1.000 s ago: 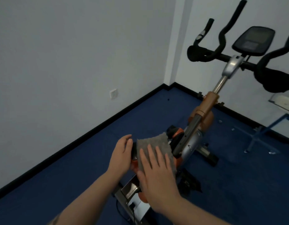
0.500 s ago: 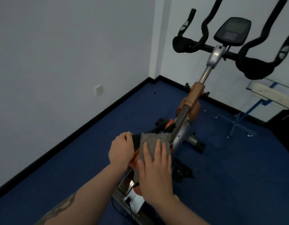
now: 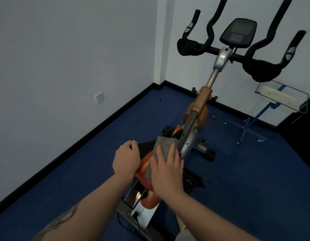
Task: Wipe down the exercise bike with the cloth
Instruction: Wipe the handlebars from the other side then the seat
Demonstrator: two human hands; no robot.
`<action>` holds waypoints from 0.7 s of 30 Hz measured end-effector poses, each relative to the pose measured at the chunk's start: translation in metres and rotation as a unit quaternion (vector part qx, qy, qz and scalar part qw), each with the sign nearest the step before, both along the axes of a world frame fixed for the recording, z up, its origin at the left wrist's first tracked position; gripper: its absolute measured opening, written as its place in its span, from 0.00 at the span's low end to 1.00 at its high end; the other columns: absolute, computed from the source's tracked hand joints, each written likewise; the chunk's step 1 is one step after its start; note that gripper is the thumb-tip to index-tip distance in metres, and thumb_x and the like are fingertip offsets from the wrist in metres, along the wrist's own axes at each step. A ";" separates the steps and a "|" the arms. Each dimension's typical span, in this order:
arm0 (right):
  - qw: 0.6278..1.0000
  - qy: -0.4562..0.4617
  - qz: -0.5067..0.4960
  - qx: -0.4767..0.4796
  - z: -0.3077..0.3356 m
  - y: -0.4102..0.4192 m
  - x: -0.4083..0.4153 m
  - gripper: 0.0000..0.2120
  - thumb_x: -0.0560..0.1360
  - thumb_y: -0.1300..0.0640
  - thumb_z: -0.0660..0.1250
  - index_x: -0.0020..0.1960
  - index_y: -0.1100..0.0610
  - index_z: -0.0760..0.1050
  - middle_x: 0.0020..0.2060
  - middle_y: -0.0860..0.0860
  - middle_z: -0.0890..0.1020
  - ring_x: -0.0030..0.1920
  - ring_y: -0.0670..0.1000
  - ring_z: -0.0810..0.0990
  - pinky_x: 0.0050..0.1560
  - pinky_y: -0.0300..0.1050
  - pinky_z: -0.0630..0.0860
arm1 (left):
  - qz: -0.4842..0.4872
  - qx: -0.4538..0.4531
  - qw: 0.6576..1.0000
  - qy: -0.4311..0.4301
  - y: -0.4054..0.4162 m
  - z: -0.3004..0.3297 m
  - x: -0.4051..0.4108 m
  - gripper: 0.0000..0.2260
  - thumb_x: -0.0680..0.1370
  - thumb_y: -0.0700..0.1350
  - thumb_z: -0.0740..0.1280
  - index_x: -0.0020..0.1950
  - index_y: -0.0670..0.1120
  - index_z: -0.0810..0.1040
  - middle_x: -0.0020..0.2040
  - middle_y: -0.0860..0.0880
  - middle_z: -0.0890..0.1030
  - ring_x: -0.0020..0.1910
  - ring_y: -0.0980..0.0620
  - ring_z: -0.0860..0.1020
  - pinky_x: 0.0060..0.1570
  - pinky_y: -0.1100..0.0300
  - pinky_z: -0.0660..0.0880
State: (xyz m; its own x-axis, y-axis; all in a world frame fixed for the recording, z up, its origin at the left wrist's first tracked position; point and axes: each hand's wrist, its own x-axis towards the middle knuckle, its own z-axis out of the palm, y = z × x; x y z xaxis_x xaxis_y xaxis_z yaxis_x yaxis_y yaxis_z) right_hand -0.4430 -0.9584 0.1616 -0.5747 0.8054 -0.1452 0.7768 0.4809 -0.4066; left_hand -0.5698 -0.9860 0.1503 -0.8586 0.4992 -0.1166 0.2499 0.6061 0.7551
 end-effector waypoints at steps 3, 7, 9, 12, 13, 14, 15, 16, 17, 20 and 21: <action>0.999 0.007 -0.037 -0.029 0.004 0.021 -0.014 0.27 0.83 0.43 0.43 0.80 0.50 0.44 0.77 0.59 0.38 0.78 0.57 0.40 0.76 0.53 0.43 | 0.008 0.001 1.000 -0.001 -0.001 0.000 0.001 0.15 0.82 0.51 0.54 0.51 0.52 0.80 0.43 0.51 0.79 0.40 0.54 0.77 0.37 0.57 0.73; 0.997 0.005 -0.005 0.075 -0.013 -0.024 0.002 0.30 0.80 0.41 0.39 0.79 0.51 0.45 0.78 0.58 0.44 0.78 0.58 0.43 0.75 0.56 0.48 | 0.004 0.008 1.000 -0.005 -0.002 -0.001 0.001 0.15 0.82 0.51 0.54 0.48 0.52 0.79 0.41 0.52 0.78 0.38 0.57 0.75 0.35 0.57 0.73; 0.996 0.012 0.016 0.089 -0.015 -0.035 0.010 0.31 0.79 0.41 0.38 0.79 0.51 0.48 0.78 0.57 0.48 0.78 0.57 0.43 0.75 0.57 0.50 | 0.006 0.013 1.000 -0.014 -0.002 -0.002 0.001 0.14 0.82 0.51 0.54 0.47 0.52 0.79 0.41 0.53 0.78 0.38 0.56 0.76 0.37 0.55 0.76; 0.996 -0.008 0.026 0.081 -0.010 -0.007 0.000 0.29 0.81 0.42 0.39 0.79 0.51 0.44 0.78 0.55 0.43 0.77 0.55 0.37 0.77 0.54 0.43 | -0.002 0.016 1.000 -0.012 -0.001 0.001 0.001 0.14 0.82 0.51 0.54 0.49 0.51 0.79 0.42 0.52 0.79 0.40 0.54 0.77 0.41 0.52 0.77; 0.998 -0.009 0.007 0.058 -0.006 0.007 -0.006 0.29 0.82 0.42 0.41 0.79 0.51 0.44 0.78 0.55 0.41 0.77 0.55 0.37 0.77 0.53 0.42 | -0.002 0.018 1.000 -0.009 -0.001 0.001 0.001 0.15 0.82 0.51 0.54 0.49 0.51 0.79 0.42 0.52 0.79 0.40 0.54 0.77 0.40 0.53 0.77; 0.999 -0.017 -0.011 0.032 0.001 0.018 -0.012 0.29 0.82 0.43 0.43 0.80 0.52 0.45 0.78 0.56 0.40 0.77 0.55 0.38 0.77 0.54 0.43 | 0.001 0.019 1.000 -0.008 -0.002 0.001 0.001 0.15 0.82 0.50 0.54 0.49 0.51 0.80 0.42 0.52 0.79 0.39 0.55 0.76 0.40 0.54 0.76; 0.999 -0.029 -0.023 0.013 0.005 0.023 -0.016 0.29 0.83 0.43 0.44 0.80 0.54 0.45 0.78 0.57 0.40 0.77 0.56 0.38 0.77 0.55 0.44 | 0.003 0.020 1.000 -0.008 -0.002 0.001 0.001 0.15 0.82 0.50 0.54 0.49 0.51 0.80 0.42 0.52 0.79 0.39 0.55 0.76 0.39 0.54 0.76; 0.999 -0.035 -0.024 0.010 0.006 0.023 -0.016 0.29 0.83 0.44 0.44 0.79 0.55 0.46 0.78 0.58 0.40 0.77 0.58 0.38 0.77 0.56 0.44 | 0.003 0.021 1.000 -0.009 -0.003 0.000 0.002 0.15 0.82 0.50 0.54 0.49 0.51 0.80 0.42 0.52 0.79 0.39 0.55 0.76 0.40 0.54 0.76; 0.999 -0.041 -0.015 0.023 0.006 0.015 -0.015 0.29 0.83 0.44 0.45 0.79 0.55 0.47 0.78 0.59 0.41 0.77 0.59 0.39 0.77 0.58 0.44 | 0.004 0.020 1.000 -0.012 -0.003 -0.001 0.002 0.15 0.82 0.51 0.54 0.49 0.51 0.80 0.42 0.52 0.79 0.40 0.55 0.77 0.39 0.54 0.76; 0.992 -0.028 0.039 0.115 0.000 -0.032 0.000 0.31 0.78 0.43 0.59 0.76 0.57 0.61 0.76 0.63 0.57 0.76 0.64 0.53 0.73 0.65 0.54 | 0.004 0.019 1.000 -0.022 -0.003 -0.002 0.002 0.14 0.82 0.51 0.54 0.48 0.51 0.79 0.42 0.53 0.78 0.38 0.56 0.76 0.33 0.58 0.71; 0.992 -0.016 0.050 0.116 0.000 -0.042 0.003 0.31 0.76 0.42 0.63 0.74 0.57 0.65 0.75 0.63 0.61 0.76 0.65 0.56 0.72 0.66 0.55 | 0.005 0.019 1.000 -0.022 -0.003 -0.002 0.002 0.14 0.82 0.51 0.54 0.47 0.51 0.79 0.42 0.52 0.79 0.38 0.57 0.76 0.32 0.59 0.70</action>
